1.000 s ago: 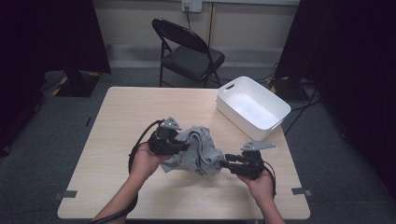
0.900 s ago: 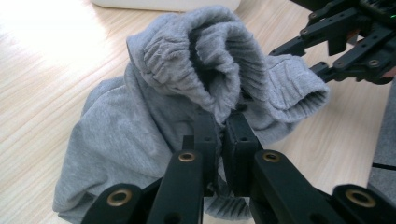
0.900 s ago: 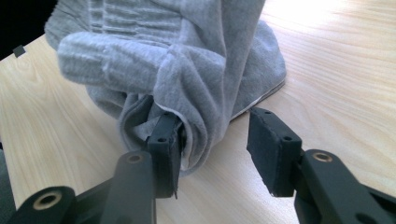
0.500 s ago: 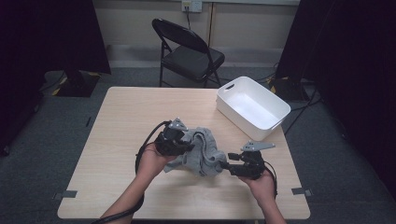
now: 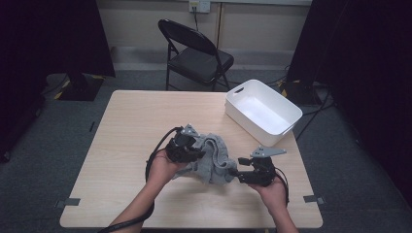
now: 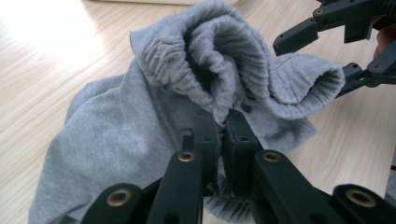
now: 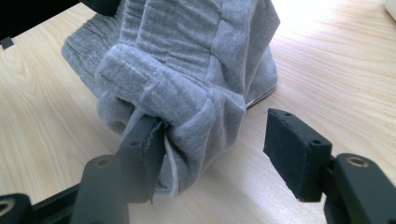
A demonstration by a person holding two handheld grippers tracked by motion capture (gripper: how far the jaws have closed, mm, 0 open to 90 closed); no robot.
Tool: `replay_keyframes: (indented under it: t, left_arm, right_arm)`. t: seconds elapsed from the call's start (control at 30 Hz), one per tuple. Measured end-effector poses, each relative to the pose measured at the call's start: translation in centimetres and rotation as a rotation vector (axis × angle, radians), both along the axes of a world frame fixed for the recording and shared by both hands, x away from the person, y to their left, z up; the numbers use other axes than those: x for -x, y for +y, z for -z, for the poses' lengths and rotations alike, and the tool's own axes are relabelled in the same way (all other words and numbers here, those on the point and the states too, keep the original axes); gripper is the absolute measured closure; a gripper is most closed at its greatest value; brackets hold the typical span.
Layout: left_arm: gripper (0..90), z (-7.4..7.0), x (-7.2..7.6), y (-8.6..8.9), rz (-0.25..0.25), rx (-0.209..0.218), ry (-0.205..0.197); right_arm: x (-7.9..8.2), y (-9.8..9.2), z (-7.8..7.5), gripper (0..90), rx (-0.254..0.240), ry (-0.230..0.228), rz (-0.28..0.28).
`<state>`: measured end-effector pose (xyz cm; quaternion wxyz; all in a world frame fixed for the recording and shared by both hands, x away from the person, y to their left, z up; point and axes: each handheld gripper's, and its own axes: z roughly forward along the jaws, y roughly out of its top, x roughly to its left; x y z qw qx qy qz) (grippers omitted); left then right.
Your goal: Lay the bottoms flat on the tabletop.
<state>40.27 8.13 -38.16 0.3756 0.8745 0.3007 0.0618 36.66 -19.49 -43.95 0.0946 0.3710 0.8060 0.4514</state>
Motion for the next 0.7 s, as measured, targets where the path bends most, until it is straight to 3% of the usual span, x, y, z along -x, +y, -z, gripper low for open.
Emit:
replay_keyframes:
  t: [0.23,0.7]
  left_arm:
    - [85.2,0.6,-0.2,-0.4,-0.009,0.002,0.006]
    - [85.0,1.2,-0.4,-1.4,-0.008,0.002,0.006]
  right_arm:
    - [-0.1,0.1,0.0,31.6,0.006,0.002,0.002]
    - [0.1,0.2,-0.5,30.3,-0.004,-0.025,-0.010]
